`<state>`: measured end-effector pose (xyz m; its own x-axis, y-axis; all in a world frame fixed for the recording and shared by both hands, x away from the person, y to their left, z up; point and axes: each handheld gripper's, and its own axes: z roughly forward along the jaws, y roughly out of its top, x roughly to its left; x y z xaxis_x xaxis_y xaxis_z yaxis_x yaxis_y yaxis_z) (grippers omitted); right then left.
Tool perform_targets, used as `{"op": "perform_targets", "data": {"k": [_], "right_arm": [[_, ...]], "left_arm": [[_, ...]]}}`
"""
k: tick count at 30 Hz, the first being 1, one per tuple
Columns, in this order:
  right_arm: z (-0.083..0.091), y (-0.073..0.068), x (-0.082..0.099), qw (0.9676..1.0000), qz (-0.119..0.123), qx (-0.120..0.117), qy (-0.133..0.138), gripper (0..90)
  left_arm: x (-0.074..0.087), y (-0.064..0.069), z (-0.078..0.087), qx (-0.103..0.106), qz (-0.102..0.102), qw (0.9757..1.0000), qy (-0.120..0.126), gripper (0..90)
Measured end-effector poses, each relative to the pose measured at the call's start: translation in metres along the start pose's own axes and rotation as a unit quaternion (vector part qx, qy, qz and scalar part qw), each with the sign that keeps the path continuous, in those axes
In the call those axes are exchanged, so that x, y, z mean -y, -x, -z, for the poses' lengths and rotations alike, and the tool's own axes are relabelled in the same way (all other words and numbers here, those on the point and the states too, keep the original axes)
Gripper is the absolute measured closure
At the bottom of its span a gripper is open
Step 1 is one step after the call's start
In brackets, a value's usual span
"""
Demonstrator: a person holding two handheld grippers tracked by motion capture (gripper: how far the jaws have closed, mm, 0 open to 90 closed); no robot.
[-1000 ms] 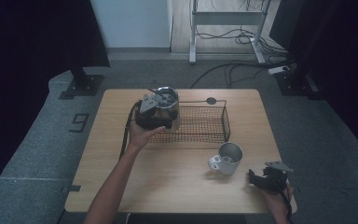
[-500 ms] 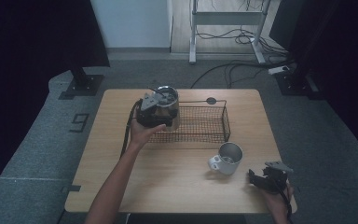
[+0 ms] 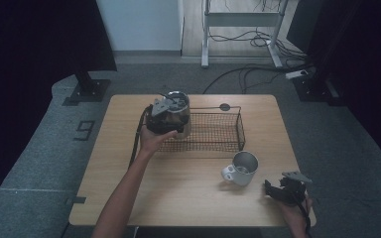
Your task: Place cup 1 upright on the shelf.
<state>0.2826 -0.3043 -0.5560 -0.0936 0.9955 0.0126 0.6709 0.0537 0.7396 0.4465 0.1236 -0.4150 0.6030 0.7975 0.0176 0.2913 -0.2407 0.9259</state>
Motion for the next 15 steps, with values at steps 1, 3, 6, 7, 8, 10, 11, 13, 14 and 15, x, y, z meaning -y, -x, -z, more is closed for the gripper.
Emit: {"op": "perform_targets", "data": {"k": [1,3,6,7,8,10,11,13,14,15], "right_arm": [[0.000,0.000,0.000,1.0000,0.000,0.000,0.000,12.8],[0.000,0.000,0.000,1.0000,0.000,0.000,0.000,12.8],[0.000,0.000,0.000,1.0000,0.000,0.000,0.000,12.8],[0.000,0.000,0.000,1.0000,0.000,0.000,0.000,12.9],[0.000,0.000,0.000,1.0000,0.000,0.000,0.000,12.9],[0.000,0.000,0.000,1.0000,0.000,0.000,0.000,12.9],[0.000,0.000,0.000,1.0000,0.000,0.000,0.000,12.9],[0.000,0.000,0.000,1.0000,0.000,0.000,0.000,12.9],[0.000,0.000,0.000,1.0000,0.000,0.000,0.000,12.9],[0.000,0.000,0.000,1.0000,0.000,0.000,0.000,12.9]], "left_arm": [[0.001,0.000,-0.002,-0.002,0.000,1.0000,-0.003,4.5],[0.001,-0.001,-0.003,-0.001,0.002,1.0000,-0.004,4.5],[0.002,-0.002,-0.005,-0.003,0.005,1.0000,-0.005,4.5],[0.003,-0.002,-0.006,-0.003,0.007,1.0000,-0.005,4.5],[0.003,-0.003,-0.007,-0.003,0.009,0.9999,-0.005,4.5],[0.004,-0.003,-0.009,-0.003,0.009,0.9999,-0.007,4.5],[0.005,-0.002,-0.011,-0.004,0.009,0.9999,-0.009,4.5],[0.006,-0.003,-0.012,-0.004,0.009,0.9999,-0.011,4.5],[0.006,-0.003,-0.013,-0.004,0.010,0.9999,-0.012,4.5],[0.008,-0.003,-0.016,-0.004,0.012,0.9998,-0.015,4.5]]}}
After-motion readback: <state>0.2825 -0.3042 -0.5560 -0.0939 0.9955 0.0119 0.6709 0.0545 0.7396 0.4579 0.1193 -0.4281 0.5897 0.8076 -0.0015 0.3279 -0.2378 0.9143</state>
